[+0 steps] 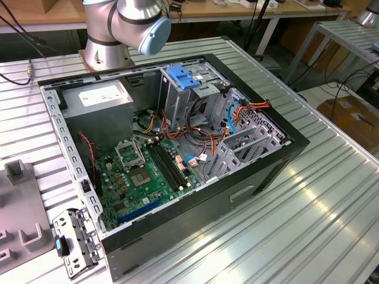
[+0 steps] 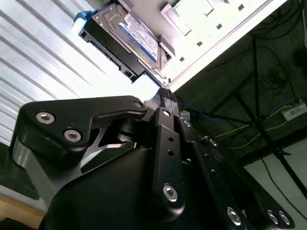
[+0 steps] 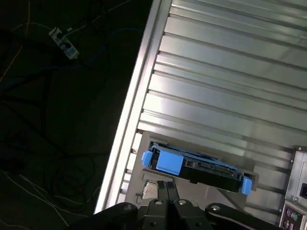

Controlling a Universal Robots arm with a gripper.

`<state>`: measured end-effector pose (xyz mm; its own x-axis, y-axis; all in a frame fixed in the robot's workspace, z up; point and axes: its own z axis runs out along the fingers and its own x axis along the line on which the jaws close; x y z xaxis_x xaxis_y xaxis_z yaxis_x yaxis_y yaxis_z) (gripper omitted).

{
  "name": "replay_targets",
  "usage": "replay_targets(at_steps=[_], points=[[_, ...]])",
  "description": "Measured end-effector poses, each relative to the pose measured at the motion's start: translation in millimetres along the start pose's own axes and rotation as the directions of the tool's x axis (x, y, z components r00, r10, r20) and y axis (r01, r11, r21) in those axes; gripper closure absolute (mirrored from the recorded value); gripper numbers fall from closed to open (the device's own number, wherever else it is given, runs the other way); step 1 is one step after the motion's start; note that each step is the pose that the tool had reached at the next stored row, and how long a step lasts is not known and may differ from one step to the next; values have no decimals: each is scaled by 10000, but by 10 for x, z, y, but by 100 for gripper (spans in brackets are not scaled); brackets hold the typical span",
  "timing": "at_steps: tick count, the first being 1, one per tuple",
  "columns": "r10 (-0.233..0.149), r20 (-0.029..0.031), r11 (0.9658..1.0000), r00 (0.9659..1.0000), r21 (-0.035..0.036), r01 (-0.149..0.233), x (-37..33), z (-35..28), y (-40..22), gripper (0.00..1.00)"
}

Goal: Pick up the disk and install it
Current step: 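Pick up the disk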

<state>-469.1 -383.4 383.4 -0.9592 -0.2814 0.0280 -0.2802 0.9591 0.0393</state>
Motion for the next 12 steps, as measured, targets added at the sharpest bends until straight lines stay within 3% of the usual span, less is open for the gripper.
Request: replay_targets(at_steps=[3,7,8,9,12], points=[[-685,-27,9977,9977,18,685,0,2,0,89],[-1464,-61,9892,9892,37,1464,0,5,0,89],[-1759,-74,9844,9844,44,1760,0,5,0,89],[-2118,-90,9773,9773,50,2119,0,6,0,89],[-2745,-119,9615,9615,62,2746,0,6,0,89]])
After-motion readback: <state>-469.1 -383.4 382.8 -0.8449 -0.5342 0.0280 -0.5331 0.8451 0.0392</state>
